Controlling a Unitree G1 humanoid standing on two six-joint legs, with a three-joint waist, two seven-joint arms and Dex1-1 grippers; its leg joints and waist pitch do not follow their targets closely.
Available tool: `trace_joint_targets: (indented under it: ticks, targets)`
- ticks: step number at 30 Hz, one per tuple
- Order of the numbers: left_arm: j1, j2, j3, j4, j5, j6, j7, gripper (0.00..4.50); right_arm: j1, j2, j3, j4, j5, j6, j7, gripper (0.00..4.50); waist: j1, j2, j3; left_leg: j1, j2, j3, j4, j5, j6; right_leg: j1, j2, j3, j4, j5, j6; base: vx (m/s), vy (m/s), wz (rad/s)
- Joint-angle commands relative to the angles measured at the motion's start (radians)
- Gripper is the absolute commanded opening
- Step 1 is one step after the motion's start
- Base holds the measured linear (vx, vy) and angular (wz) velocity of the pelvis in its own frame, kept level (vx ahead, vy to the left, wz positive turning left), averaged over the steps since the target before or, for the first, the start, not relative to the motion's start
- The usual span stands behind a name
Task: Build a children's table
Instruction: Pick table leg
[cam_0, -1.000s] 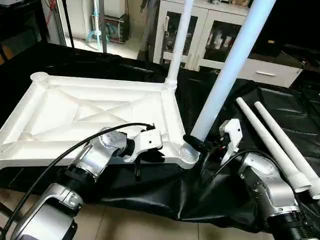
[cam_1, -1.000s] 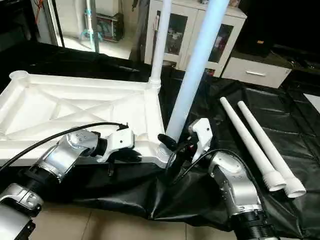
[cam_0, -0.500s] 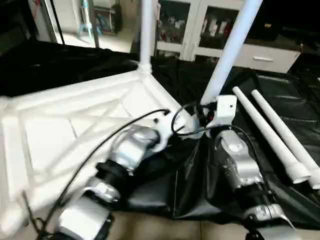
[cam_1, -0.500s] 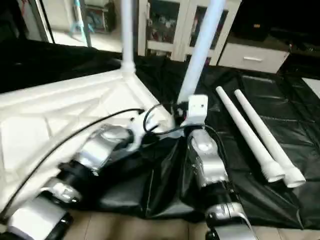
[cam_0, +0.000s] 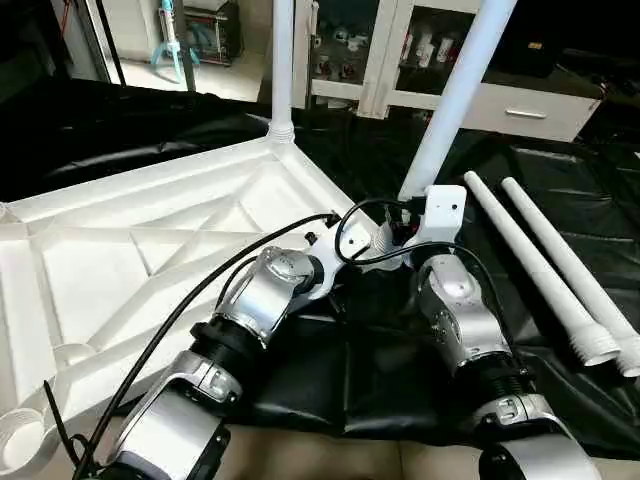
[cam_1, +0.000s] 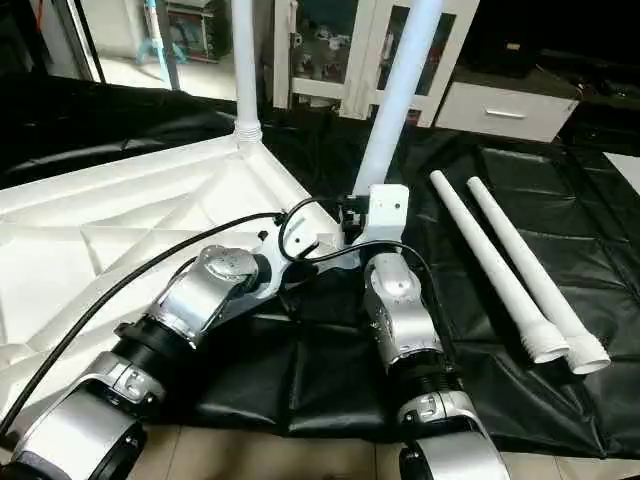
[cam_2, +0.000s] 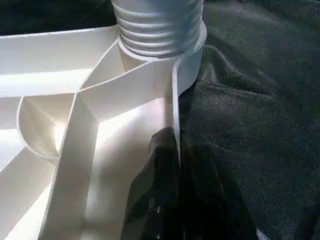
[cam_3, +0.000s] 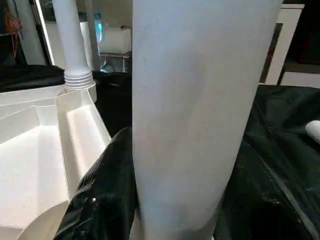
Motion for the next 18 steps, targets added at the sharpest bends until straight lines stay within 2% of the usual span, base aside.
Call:
trace_joint_targets:
  ticks: [1, 2, 6, 8, 10, 11, 12, 14, 18]
  targets:
    - [-0.001, 0.036, 0.018, -0.062, -0.002, 0.006, -0.008, 0.00, 0.054, -0.043, -0.069, 0.116, -0.007, 0.035, -0.017, 2.18, 0.012, 0.014, -0.050, 0.008, 0.023, 0.002, -0.059, -0.084, 0.064, 0.057, -0.047, 0.022, -0.032, 0.098, -0.258, 0.000, 0.000, 0.00]
    - [0.000, 0.037, 0.018, -0.061, -0.002, 0.005, -0.008, 0.00, 0.054, -0.043, -0.068, 0.115, -0.006, 0.029, -0.011, 2.39, 0.012, 0.013, -0.051, 0.008, 0.023, 0.003, -0.058, -0.084, 0.066, 0.058, -0.047, 0.022, -0.032, 0.100, -0.260, 0.000, 0.000, 0.00]
    - [-0.002, 0.039, 0.018, -0.057, -0.005, 0.002, -0.009, 0.00, 0.057, -0.040, -0.064, 0.091, 0.015, 0.008, 0.049, 2.55, 0.016, 0.014, -0.053, 0.011, 0.024, 0.005, -0.055, -0.081, 0.080, 0.058, -0.045, 0.022, -0.030, 0.121, -0.278, 0.000, 0.000, 0.00]
    - [-0.003, 0.041, 0.018, -0.055, -0.006, 0.000, -0.011, 0.00, 0.060, -0.039, -0.059, 0.073, 0.021, 0.002, 0.070, 2.77, 0.023, 0.011, -0.057, 0.007, 0.022, 0.005, -0.049, -0.014, 0.104, 0.064, -0.046, 0.022, -0.019, 0.200, -0.293, 0.000, 0.000, 0.00]
    - [-0.006, 0.043, 0.017, -0.050, -0.006, -0.003, -0.012, 0.00, 0.061, -0.043, -0.055, 0.057, 0.024, -0.005, 0.089, 2.98, 0.024, 0.011, -0.056, 0.004, 0.019, 0.006, -0.046, 0.013, 0.121, 0.063, -0.044, 0.023, -0.016, 0.227, -0.299, 0.000, 0.000, 0.00]
    - [-0.006, 0.044, 0.016, -0.048, -0.006, -0.005, -0.013, 0.00, 0.062, -0.045, -0.054, 0.047, 0.028, -0.005, 0.098, 3.04, 0.026, 0.014, -0.054, 0.005, 0.021, 0.007, -0.046, 0.006, 0.127, 0.061, -0.047, 0.023, -0.018, 0.211, -0.302, 0.000, 0.000, 0.00]
    - [-0.007, 0.044, 0.016, -0.046, -0.006, -0.007, -0.014, 0.00, 0.063, -0.047, -0.054, 0.041, 0.031, -0.005, 0.105, 3.04, 0.027, 0.012, -0.052, 0.007, 0.023, 0.008, -0.047, -0.020, 0.127, 0.060, -0.047, 0.023, -0.021, 0.168, -0.304, 0.000, 0.000, 0.00]
    - [-0.008, 0.048, 0.015, -0.040, -0.007, -0.011, -0.015, 0.00, 0.072, -0.051, -0.050, 0.013, 0.040, -0.008, 0.139, 3.30, 0.028, 0.013, -0.051, 0.007, 0.023, 0.008, -0.047, -0.032, 0.124, 0.060, -0.047, 0.023, -0.022, 0.148, -0.303, 0.000, 0.000, 0.00]
    - [-0.009, 0.057, 0.009, -0.039, -0.009, -0.017, -0.024, 0.00, 0.093, -0.057, -0.050, -0.031, 0.053, 0.003, 0.180, 3.61, 0.031, 0.016, -0.048, 0.005, 0.024, 0.007, -0.047, -0.067, 0.108, 0.058, -0.048, 0.024, -0.024, 0.091, -0.295, 0.000, 0.000, 0.00]
